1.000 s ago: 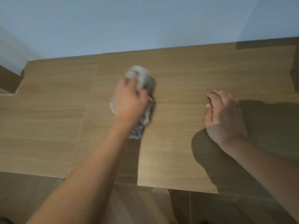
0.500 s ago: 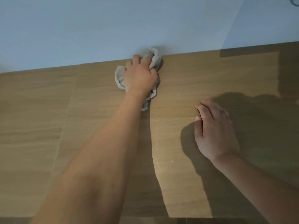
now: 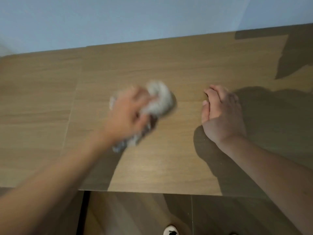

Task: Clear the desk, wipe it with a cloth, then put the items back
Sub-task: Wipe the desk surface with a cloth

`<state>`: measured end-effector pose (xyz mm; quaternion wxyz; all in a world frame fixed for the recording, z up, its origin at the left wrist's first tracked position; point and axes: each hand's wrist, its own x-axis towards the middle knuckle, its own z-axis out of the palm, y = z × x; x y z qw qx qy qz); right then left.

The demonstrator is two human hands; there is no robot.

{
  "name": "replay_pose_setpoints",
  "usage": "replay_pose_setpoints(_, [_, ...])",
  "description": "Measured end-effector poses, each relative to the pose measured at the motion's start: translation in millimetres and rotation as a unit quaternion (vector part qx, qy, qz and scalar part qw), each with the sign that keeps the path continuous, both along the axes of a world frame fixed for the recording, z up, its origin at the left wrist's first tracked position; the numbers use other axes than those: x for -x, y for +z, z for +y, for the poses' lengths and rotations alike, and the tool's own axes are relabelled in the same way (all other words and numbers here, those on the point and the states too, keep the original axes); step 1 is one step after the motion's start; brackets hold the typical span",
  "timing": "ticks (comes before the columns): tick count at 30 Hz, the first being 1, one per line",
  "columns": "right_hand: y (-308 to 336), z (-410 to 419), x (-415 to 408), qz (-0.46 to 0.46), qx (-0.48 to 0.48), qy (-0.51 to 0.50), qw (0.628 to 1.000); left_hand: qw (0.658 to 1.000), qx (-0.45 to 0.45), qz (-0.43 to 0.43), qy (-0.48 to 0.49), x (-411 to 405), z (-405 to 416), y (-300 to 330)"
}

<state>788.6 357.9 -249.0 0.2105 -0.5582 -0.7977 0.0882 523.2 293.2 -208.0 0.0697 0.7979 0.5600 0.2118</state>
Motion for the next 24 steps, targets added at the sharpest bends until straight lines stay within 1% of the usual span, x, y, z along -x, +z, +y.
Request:
replay_pose_setpoints(1, [-1, 0, -1, -0.003, 0.001, 0.002, 1.000, 0.995, -0.010, 0.008, 0.104, 19, 20, 1])
replay_pose_setpoints(3, [-2, 1, -1, -0.013, -0.007, 0.006, 1.000, 0.960, 0.010, 0.043, 0.276, 46, 49, -7])
replay_pose_setpoints(4, [-2, 1, -1, -0.016, -0.012, 0.008, 1.000, 0.944, 0.026, 0.065, 0.324, 49, 56, -11])
replay_pose_setpoints(5, [-2, 1, -1, -0.014, -0.015, 0.010, 1.000, 0.935, 0.033, 0.081, 0.343, 46, 60, -15])
replay_pose_setpoints(6, [-3, 1, -2, -0.010, -0.017, 0.011, 1.000, 0.935, 0.028, 0.087, 0.342, 40, 60, -17])
replay_pose_setpoints(7, [-3, 1, -2, -0.005, -0.020, 0.012, 1.000, 0.941, 0.018, 0.085, 0.326, 31, 56, -18])
replay_pose_setpoints(9, [-3, 0, -3, -0.003, -0.029, 0.018, 0.999, 0.964, -0.002, 0.061, 0.259, 8, 28, -18])
replay_pose_setpoints(11, [-4, 1, -2, -0.015, -0.022, 0.019, 0.999, 0.989, -0.004, 0.021, 0.149, -27, -25, -18])
replay_pose_setpoints(12, [-4, 2, -2, -0.024, -0.010, 0.015, 1.000, 0.995, 0.016, 0.007, 0.097, -51, -58, -17])
replay_pose_setpoints(14, [-3, 5, 0, -0.039, 0.014, 0.009, 0.999, 0.997, 0.076, -0.020, 0.013, -99, -119, -13])
replay_pose_setpoints(16, [-2, 4, 1, -0.043, 0.021, 0.015, 0.999, 0.992, 0.100, -0.042, -0.062, -127, -154, -11])
replay_pose_setpoints(17, [0, 3, 0, -0.039, 0.022, 0.017, 0.999, 0.991, 0.095, -0.035, -0.091, -126, -159, -8])
replay_pose_setpoints(18, [2, 2, 1, -0.027, 0.025, 0.018, 0.999, 0.994, 0.064, -0.020, -0.086, -115, -156, -4])
replay_pose_setpoints(19, [5, -1, 0, -0.001, 0.035, 0.020, 0.999, 0.999, 0.023, -0.014, -0.028, -98, -148, 3])
replay_pose_setpoints(20, [9, -4, -2, 0.041, 0.056, 0.023, 0.997, 0.997, -0.015, -0.023, 0.075, -76, -138, 11])
replay_pose_setpoints(21, [13, -8, -7, 0.093, 0.083, 0.017, 0.992, 0.978, -0.038, -0.036, 0.203, -52, -127, 20])
replay_pose_setpoints(22, [19, -9, -16, 0.140, 0.106, 0.003, 0.984, 0.943, -0.040, -0.034, 0.328, -27, -117, 24])
replay_pose_setpoints(23, [22, -9, -30, 0.165, 0.114, -0.012, 0.980, 0.898, -0.015, -0.012, 0.440, -6, -112, 24])
replay_pose_setpoints(24, [26, -6, -47, 0.156, 0.110, -0.021, 0.981, 0.845, 0.032, 0.010, 0.534, 6, -110, 20])
